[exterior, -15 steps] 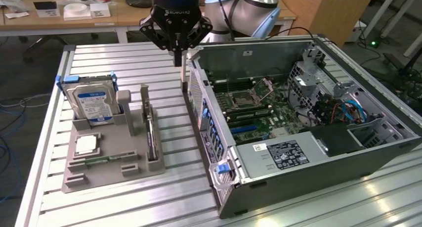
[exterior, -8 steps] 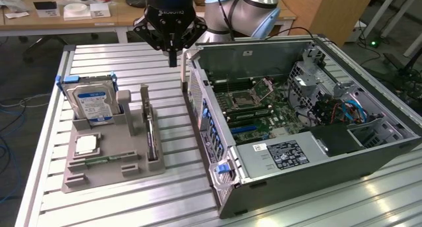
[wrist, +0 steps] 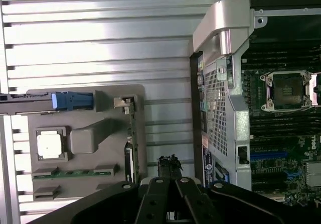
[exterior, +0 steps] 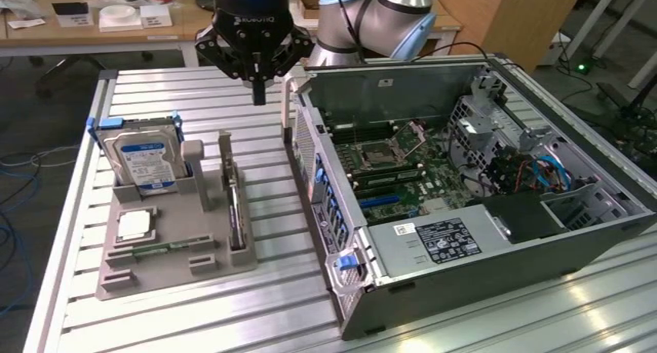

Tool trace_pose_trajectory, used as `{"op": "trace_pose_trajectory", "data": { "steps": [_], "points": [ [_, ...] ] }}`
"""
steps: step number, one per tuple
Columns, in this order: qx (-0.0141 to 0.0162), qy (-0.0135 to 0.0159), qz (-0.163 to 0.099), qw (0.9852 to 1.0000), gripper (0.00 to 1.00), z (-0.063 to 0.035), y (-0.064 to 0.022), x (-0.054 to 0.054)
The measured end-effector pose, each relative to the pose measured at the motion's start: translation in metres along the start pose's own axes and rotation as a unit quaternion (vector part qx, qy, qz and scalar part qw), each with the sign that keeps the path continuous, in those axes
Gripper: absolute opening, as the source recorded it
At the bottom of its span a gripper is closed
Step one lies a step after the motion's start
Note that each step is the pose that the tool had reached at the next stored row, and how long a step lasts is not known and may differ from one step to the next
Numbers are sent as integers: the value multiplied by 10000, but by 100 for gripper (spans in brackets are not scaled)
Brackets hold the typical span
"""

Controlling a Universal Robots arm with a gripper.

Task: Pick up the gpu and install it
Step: 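Reach for the gpu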

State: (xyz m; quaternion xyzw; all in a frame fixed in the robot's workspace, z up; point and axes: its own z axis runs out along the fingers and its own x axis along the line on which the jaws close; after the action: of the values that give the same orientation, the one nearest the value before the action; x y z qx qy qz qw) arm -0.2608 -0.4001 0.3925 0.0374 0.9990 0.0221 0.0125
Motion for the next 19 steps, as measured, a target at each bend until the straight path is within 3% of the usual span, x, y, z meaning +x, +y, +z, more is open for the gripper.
{"op": "trace_pose_trajectory", "data": {
  "steps": [19],
  "points": [
    [0, 0, 0, 10000, 11, -7, -26, 300]
  ]
}}
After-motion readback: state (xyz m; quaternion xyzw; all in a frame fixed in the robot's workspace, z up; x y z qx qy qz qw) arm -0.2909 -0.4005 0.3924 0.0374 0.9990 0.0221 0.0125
